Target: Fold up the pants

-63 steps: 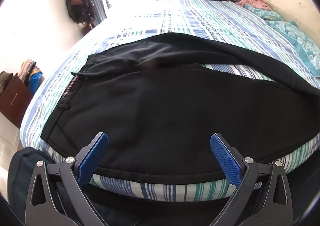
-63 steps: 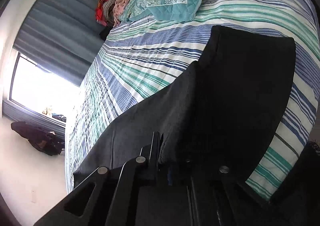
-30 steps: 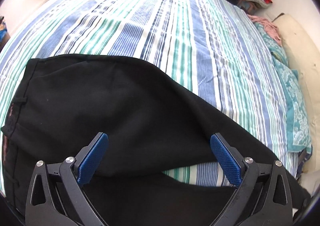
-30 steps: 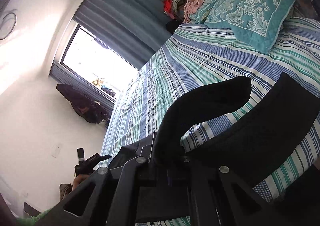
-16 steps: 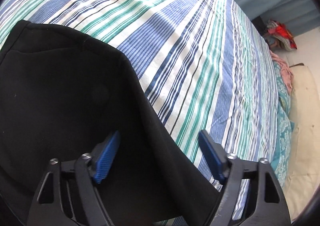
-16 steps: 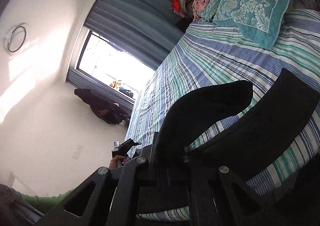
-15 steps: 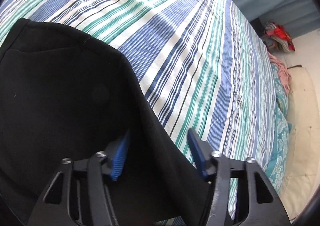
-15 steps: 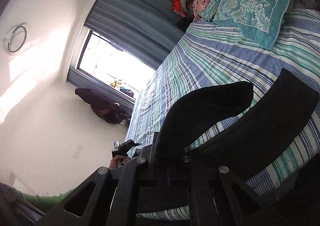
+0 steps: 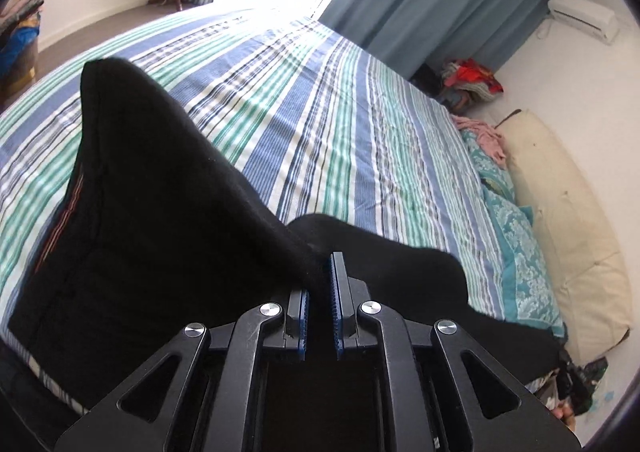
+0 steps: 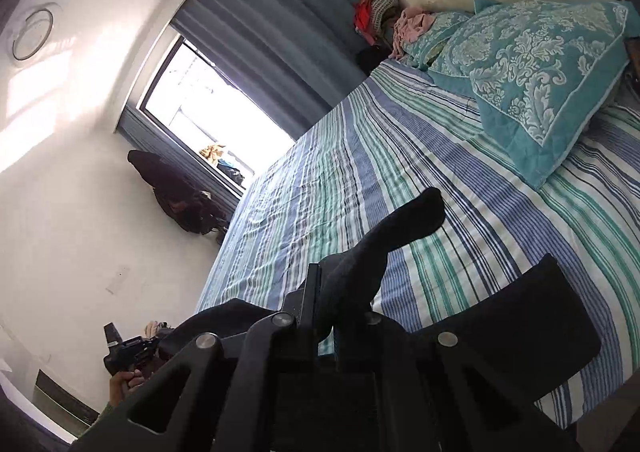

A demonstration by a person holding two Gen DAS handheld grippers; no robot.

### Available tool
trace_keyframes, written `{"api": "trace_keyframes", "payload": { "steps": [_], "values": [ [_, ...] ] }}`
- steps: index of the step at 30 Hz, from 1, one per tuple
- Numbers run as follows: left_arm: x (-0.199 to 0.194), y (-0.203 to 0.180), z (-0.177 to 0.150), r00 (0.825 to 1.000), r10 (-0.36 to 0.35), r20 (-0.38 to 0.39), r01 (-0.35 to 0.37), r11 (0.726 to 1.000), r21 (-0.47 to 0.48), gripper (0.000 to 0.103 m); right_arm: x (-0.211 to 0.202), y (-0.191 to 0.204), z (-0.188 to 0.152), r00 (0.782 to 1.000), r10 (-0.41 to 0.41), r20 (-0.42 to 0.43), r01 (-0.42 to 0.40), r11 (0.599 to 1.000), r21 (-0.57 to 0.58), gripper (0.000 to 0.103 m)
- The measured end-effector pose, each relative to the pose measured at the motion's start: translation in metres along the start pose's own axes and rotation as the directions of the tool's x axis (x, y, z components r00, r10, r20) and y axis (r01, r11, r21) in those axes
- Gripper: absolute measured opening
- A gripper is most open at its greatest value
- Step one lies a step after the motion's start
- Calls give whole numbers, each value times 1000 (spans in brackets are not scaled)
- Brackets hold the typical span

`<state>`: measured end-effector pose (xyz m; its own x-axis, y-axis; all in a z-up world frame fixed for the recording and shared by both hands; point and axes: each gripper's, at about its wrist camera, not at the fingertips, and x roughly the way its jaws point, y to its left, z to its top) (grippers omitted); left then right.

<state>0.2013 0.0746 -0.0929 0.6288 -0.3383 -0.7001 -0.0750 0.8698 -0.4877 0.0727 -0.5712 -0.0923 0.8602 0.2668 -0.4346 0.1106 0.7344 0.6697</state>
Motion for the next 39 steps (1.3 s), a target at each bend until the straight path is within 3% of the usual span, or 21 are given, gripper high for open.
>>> {"api": "trace_keyframes", "payload": {
  "steps": [3, 5, 7, 8, 9, 12, 18, 19, 21, 22, 25, 26, 27, 30, 32, 33, 35, 37, 39],
  "values": [
    [11, 19, -69, 992, 63, -114, -63, 998, 3, 9, 23, -41, -18, 979, -147, -138, 148, 989, 1, 6],
    [29, 29, -98, 977, 70, -203, -75, 997, -15, 8, 42, -73, -37, 935, -252, -250, 255, 967, -21, 6],
    [38, 31, -114, 967, 78, -241, -87, 996, -30, 8, 56, -102, -54, 876, -341, -342, 349, 936, -39, 6],
    [37, 28, -119, 965, 82, -248, -90, 996, -19, 8, 59, -113, -59, 858, -356, -372, 372, 928, -29, 6],
    [37, 25, -120, 963, 86, -254, -91, 996, -7, 8, 59, -121, -62, 854, -354, -381, 381, 925, -5, 6],
    [33, 21, -122, 963, 86, -256, -89, 996, 3, 8, 48, -132, -61, 879, -322, -353, 370, 926, 76, 8],
    [32, 15, -122, 964, 83, -251, -87, 996, -2, 8, 36, -130, -56, 894, -293, -338, 341, 936, 89, 12],
    [31, 14, -122, 965, 83, -249, -85, 996, 2, 8, 34, -132, -54, 901, -280, -332, 332, 937, 110, 18],
    [30, 11, -123, 966, 82, -246, -83, 997, 6, 8, 26, -137, -50, 909, -268, -318, 331, 930, 162, 65],
    [27, 14, -124, 966, 81, -246, -82, 997, 8, 8, 24, -137, -48, 916, -262, -305, 328, 926, 189, 71],
    [28, 18, -127, 965, 82, -248, -82, 997, 11, 8, 19, -142, -43, 932, -224, -285, 296, 924, 244, 65],
    [30, 20, -127, 965, 82, -248, -81, 997, 12, 8, 20, -141, -41, 931, -224, -287, 296, 925, 239, 44],
    [30, 22, -128, 966, 80, -247, -79, 997, 14, 8, 22, -139, -40, 925, -233, -301, 304, 928, 216, 15],
    [28, 20, -130, 968, 73, -241, -70, 997, 22, 7, 23, -129, -36, 884, -342, -318, 387, 918, 89, 12],
    [25, 14, -132, 969, 57, -241, -49, 998, 37, 6, 17, -117, -31, 869, -411, -277, 430, 903, 11, 12],
    [25, 9, -135, 967, 50, -248, -40, 998, 49, 6, 12, -113, -29, 860, -446, -250, 454, 890, -24, 11],
    [27, 0, -142, 961, 65, -270, -41, 995, 95, 6, 9, -112, -27, 822, -524, -223, 517, 851, -95, 12],
    [31, -7, -148, 953, 95, -287, -57, 989, 138, 6, 10, -123, -30, 789, -565, -243, 556, 824, -110, 12],
    [33, -7, -149, 949, 107, -296, -67, 988, 142, 6, 10, -133, -34, 783, -566, -257, 565, 821, -86, 12]
  ]
}}
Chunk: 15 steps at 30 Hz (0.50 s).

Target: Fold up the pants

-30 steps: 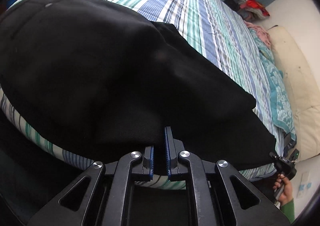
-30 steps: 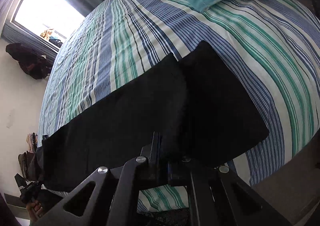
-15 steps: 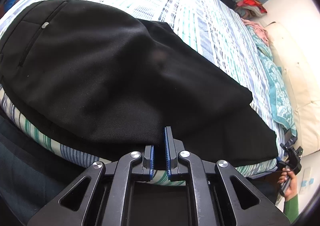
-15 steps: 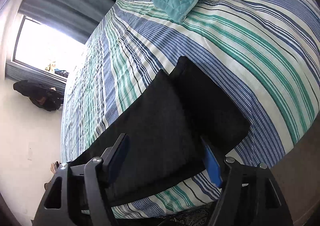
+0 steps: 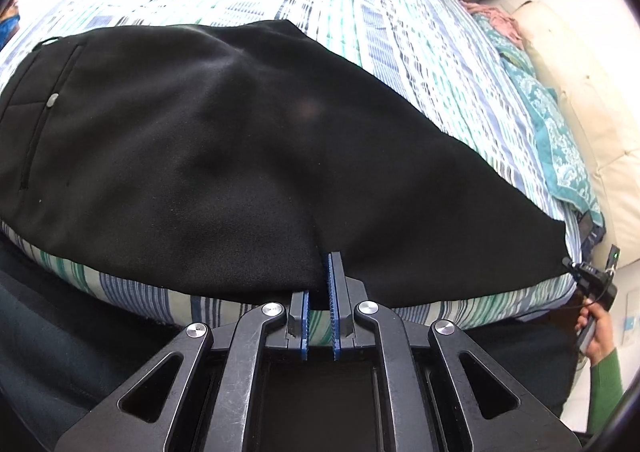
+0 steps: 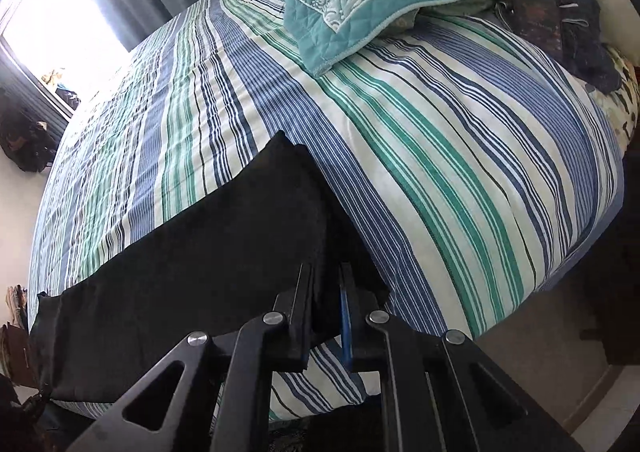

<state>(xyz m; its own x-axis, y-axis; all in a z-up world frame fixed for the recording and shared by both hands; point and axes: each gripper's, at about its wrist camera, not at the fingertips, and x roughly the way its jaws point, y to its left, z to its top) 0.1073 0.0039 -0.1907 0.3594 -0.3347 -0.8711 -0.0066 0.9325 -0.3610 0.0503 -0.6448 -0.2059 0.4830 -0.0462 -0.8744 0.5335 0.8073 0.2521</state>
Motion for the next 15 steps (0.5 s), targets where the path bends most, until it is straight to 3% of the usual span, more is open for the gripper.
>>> {"api": "trace_keyframes", "payload": {
  "steps": [15],
  "values": [
    [8, 1, -6, 996, 57, -74, -59, 998, -26, 8, 6, 4, -6, 998, -62, 30, 63, 998, -29, 12]
  ]
}}
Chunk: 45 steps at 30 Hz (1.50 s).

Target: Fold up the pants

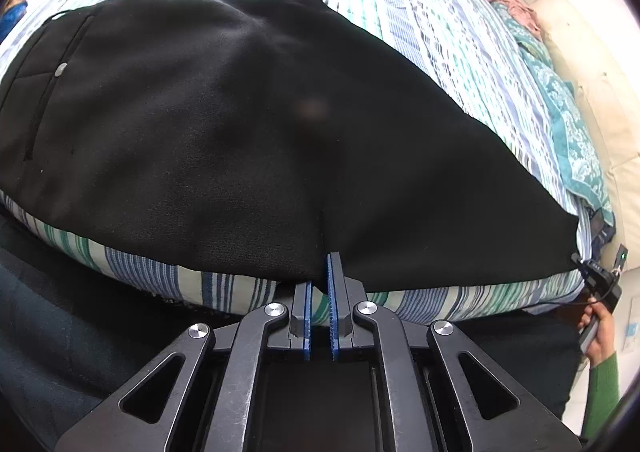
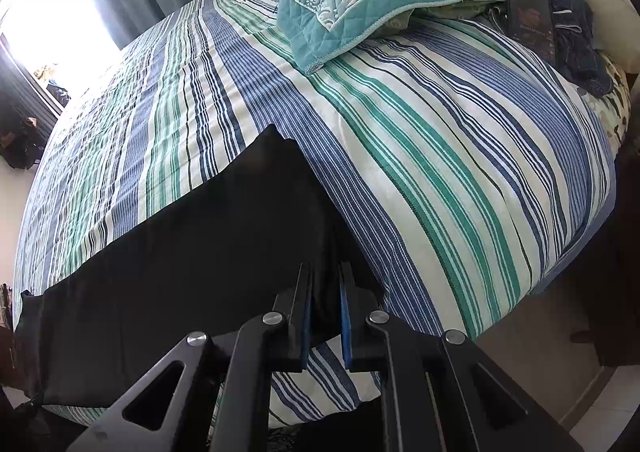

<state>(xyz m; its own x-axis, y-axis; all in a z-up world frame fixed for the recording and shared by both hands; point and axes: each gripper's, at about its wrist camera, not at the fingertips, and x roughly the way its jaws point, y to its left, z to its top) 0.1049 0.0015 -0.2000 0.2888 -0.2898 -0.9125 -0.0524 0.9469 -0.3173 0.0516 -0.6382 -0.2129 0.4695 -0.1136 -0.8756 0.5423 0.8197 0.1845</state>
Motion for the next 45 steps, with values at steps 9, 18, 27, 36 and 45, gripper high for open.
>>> {"api": "trace_keyframes", "payload": {
  "steps": [9, 18, 27, 36, 45],
  "values": [
    [-45, 33, -20, 997, 69, -23, -72, 989, -127, 40, -27, -2, -2, 996, -63, 66, 62, 998, 17, 89],
    [-51, -1, 31, 975, 145, 170, -170, 976, 140, 67, -93, 61, -14, 971, -4, 239, 15, 999, -43, 91],
    [4, 11, 24, 935, 324, 147, -354, 882, 311, 70, -9, 201, -83, 992, 105, 71, -78, 946, -314, 94],
    [-4, 41, 31, 935, 333, 126, -351, 920, 174, 78, 27, 189, -93, 1000, 7, 14, -3, 958, -286, 103],
    [-54, 45, 37, 897, 307, 317, -345, 936, 70, 84, 29, 193, -94, 999, -9, 43, 21, 959, -282, 103]
  ]
}}
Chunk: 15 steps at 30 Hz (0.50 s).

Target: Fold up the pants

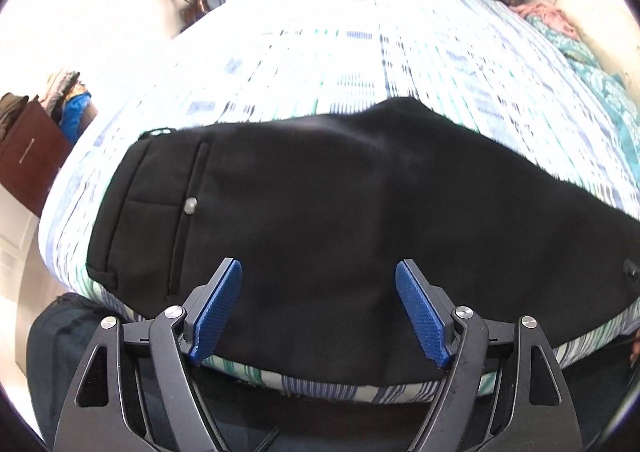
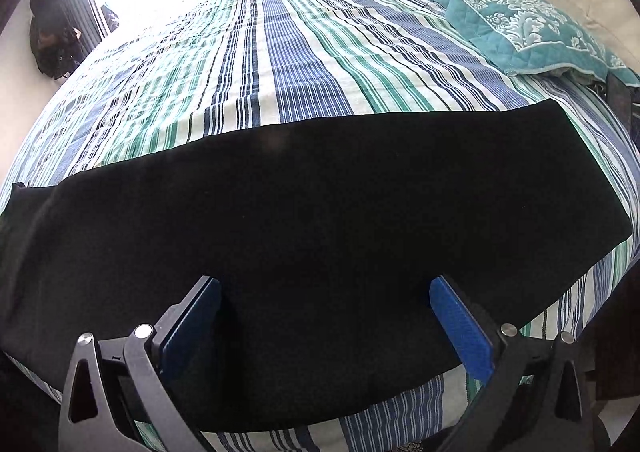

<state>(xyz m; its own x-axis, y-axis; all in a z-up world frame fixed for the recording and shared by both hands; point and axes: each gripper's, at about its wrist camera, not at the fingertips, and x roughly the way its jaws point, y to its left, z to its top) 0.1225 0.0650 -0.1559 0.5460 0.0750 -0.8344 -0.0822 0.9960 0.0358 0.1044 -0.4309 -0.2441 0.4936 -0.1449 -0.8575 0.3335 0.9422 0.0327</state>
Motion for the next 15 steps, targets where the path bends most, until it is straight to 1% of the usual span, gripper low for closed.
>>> {"api": "trace_keyframes", "payload": {
  "steps": [2, 4, 6, 9, 11, 13, 14, 15],
  "values": [
    [0, 3, 10, 1000, 6, 26, -6, 1000, -10, 89, 1, 0, 0, 1000, -3, 2, 3, 1000, 0, 103],
    [17, 6, 30, 999, 18, 33, -18, 1000, -9, 89, 1, 0, 0, 1000, -3, 6, 3, 1000, 0, 103],
    [32, 5, 40, 999, 48, 25, -48, 999, -3, 89, 0, 0, -1, 1000, -2, 10, 2, 1000, -1, 103],
    [54, 16, 39, 996, 87, -15, -87, 995, -37, 89, 0, 1, -3, 1000, -1, 15, 1, 1000, -3, 103],
    [62, 25, 30, 993, 109, -37, -111, 992, -67, 89, -1, 1, -3, 1000, -1, 20, 1, 1000, -3, 103],
    [66, 32, 20, 994, 108, -27, -109, 992, -63, 89, -1, 2, -4, 1000, -2, 25, 2, 1000, -4, 103],
    [67, 31, 18, 992, 122, -20, -122, 992, -42, 92, -1, 2, -5, 1000, -3, 27, 3, 1000, -4, 103],
    [70, 30, 17, 987, 162, -24, -162, 986, -24, 100, -1, 2, -5, 1000, -4, 28, 4, 1000, -4, 103]
  ]
}}
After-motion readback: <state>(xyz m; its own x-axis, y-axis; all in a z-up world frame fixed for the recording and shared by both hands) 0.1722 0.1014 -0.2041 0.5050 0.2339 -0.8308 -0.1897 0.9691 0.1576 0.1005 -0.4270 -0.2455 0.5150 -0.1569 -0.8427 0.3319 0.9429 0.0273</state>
